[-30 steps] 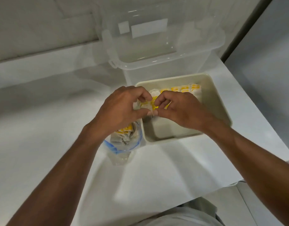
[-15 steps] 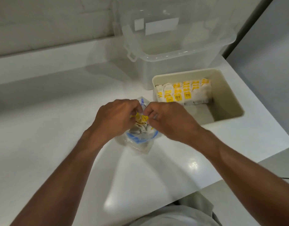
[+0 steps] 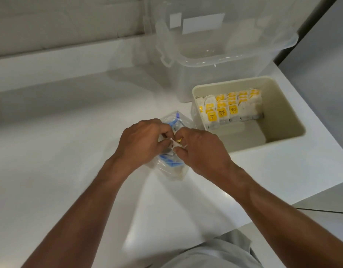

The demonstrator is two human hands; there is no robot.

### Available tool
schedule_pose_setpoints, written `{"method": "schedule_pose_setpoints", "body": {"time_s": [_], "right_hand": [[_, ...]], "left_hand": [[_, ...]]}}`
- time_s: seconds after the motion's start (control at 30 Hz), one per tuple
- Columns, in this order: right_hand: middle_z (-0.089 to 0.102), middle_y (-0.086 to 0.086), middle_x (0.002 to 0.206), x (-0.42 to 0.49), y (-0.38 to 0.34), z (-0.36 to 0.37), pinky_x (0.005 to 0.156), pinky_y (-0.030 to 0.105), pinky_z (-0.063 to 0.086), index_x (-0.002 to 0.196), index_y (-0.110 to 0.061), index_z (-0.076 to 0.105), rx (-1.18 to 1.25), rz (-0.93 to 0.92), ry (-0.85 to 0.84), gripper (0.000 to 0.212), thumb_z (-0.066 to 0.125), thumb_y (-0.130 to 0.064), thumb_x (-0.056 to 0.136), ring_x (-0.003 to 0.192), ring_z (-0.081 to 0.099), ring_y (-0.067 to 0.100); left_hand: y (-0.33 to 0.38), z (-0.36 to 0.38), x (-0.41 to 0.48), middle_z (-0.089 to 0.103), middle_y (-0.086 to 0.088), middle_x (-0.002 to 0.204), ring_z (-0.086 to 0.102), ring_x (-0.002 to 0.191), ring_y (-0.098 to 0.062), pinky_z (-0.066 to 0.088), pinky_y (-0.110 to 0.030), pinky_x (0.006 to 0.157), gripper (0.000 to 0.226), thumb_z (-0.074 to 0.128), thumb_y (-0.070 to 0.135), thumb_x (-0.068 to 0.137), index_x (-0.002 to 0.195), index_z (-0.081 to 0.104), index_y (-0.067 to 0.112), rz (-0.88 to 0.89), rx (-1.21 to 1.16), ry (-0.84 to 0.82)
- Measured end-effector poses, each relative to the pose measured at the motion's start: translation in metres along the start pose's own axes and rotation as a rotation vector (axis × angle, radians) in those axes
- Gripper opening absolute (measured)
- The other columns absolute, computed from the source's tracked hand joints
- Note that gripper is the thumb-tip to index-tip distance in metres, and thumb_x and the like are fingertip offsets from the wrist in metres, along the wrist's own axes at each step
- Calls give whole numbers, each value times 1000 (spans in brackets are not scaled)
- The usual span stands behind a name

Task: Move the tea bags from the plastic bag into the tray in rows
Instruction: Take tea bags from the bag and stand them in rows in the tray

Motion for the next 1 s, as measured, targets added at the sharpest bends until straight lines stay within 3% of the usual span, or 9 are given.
{"method": "schedule_pose_setpoints", "body": {"time_s": [0.17,0.33,0.43,0.53,0.7,0.83,1.0], "right_hand": [[71,-4,86,2,5,-16,65,27,48,99,-26,64,30,26,114,21,55,-45,95,76,66,17],[66,-9,76,2,21,-37,61,27,48,93,-28,67,39,88,183,15,59,-41,92,68,63,15],[57,-13,65,-4,33,-38,57,24,41,90,-31,67,96,122,191,15,58,-43,92,62,58,12],[60,-14,67,-7,43,-38,60,24,42,92,-30,69,172,166,165,18,57,-44,93,62,58,11],[70,-13,72,-5,47,-37,69,31,57,83,-34,63,300,202,96,11,58,-36,93,62,66,7],[71,-15,68,-7,51,-35,72,33,59,77,-36,60,425,223,59,14,64,-39,90,63,67,2],[70,-11,68,-9,53,-30,69,34,59,77,-30,67,523,259,40,44,67,-73,69,65,67,5]], "left_hand": [[2,-13,4,57,25,70,55,67,-3,38,-23,58,6,72,41,86,85,69,36,-30,-147,17],[2,-29,10,68,19,87,60,68,-4,48,-23,66,14,70,26,90,100,70,36,-48,-317,74],[-1,-25,13,70,18,90,62,76,-8,47,-26,65,14,64,28,92,101,69,37,-76,-128,53],[2,-10,16,71,18,94,63,86,-12,41,-25,63,15,63,42,90,104,70,40,-59,94,-7],[12,10,22,53,9,76,51,69,-17,34,-25,59,29,56,59,90,95,63,31,-28,338,-13],[13,13,25,58,9,80,54,70,-17,36,-26,59,23,58,50,92,99,67,30,-47,353,-9],[7,-1,21,66,9,89,62,77,-19,46,-27,61,15,56,40,92,94,69,33,-70,217,80]]}}
Point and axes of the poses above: each hand's wrist, its own x-axis towards the middle knuckle, its own z-axis out of the palm, y = z × x, the point moved 9 cm from there along x, towards the middle knuckle
